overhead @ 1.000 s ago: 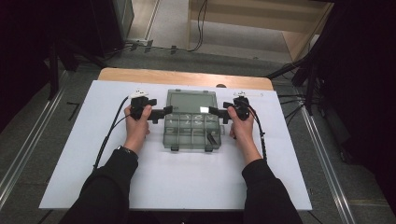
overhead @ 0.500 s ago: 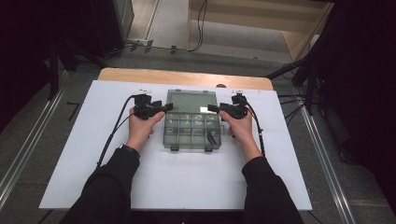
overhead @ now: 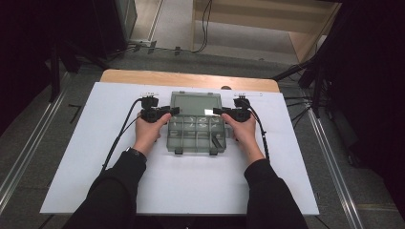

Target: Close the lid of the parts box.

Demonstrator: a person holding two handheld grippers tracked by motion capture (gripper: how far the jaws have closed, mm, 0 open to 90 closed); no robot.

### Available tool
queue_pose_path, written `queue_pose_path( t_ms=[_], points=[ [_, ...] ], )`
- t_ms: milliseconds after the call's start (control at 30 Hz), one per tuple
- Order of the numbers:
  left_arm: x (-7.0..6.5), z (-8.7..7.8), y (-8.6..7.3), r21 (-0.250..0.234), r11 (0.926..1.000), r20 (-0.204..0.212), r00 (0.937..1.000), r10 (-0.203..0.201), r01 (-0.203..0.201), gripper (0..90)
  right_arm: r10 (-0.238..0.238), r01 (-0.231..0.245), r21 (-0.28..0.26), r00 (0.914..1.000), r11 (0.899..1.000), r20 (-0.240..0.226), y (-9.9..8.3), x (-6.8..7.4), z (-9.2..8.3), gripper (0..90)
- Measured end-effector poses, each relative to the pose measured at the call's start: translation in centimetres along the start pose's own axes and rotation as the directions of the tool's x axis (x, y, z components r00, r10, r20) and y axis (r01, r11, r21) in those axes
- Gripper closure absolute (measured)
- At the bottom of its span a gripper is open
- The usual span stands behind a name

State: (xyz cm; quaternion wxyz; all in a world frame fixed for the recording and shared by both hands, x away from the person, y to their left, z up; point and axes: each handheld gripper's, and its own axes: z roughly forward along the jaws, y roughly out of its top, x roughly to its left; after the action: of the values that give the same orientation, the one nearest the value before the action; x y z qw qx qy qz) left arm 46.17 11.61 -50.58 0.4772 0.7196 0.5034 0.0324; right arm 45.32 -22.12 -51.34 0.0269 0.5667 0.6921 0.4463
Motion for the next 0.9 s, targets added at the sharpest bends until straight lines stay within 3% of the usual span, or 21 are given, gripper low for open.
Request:
queue_pose_path(
  t_ms=[167, 333, 567, 667, 900],
  points=[
    [0.26, 0.25, -0.01, 0.007, 0.9998, -0.003, 0.9998, -0.019, 0.019, 44.7, 0.010, -0.010, 0.014, 0.9999, 1.000, 0.004, -0.07, -0.33, 0.11, 46.3],
    [0.32, 0.55, -0.01, 0.006, 0.9993, -0.013, 0.9992, -0.037, 0.037, 45.0, 0.010, -0.011, 0.028, 0.9999, 1.000, 0.012, -0.21, -0.41, 0.39, 45.7],
    [0.23, 1.02, 0.06, 0.041, 0.9974, -0.043, 0.9974, -0.057, 0.059, 46.1, 0.048, -0.047, 0.033, 0.9987, 0.998, -0.020, -0.20, -0.89, 0.49, 46.9],
    [0.40, 1.06, 0.08, 0.046, 0.9956, -0.016, 0.9966, -0.081, 0.082, 48.9, 0.073, -0.071, 0.046, 0.9960, 0.996, -0.051, -0.13, -1.05, 0.47, 49.4],
    [0.40, 0.59, 0.30, 0.016, 0.9990, -0.009, 0.9991, -0.041, 0.041, 55.7, 0.031, -0.032, -0.013, 0.9990, 0.999, -0.031, -0.09, -0.91, -0.26, 60.9]
  ],
)
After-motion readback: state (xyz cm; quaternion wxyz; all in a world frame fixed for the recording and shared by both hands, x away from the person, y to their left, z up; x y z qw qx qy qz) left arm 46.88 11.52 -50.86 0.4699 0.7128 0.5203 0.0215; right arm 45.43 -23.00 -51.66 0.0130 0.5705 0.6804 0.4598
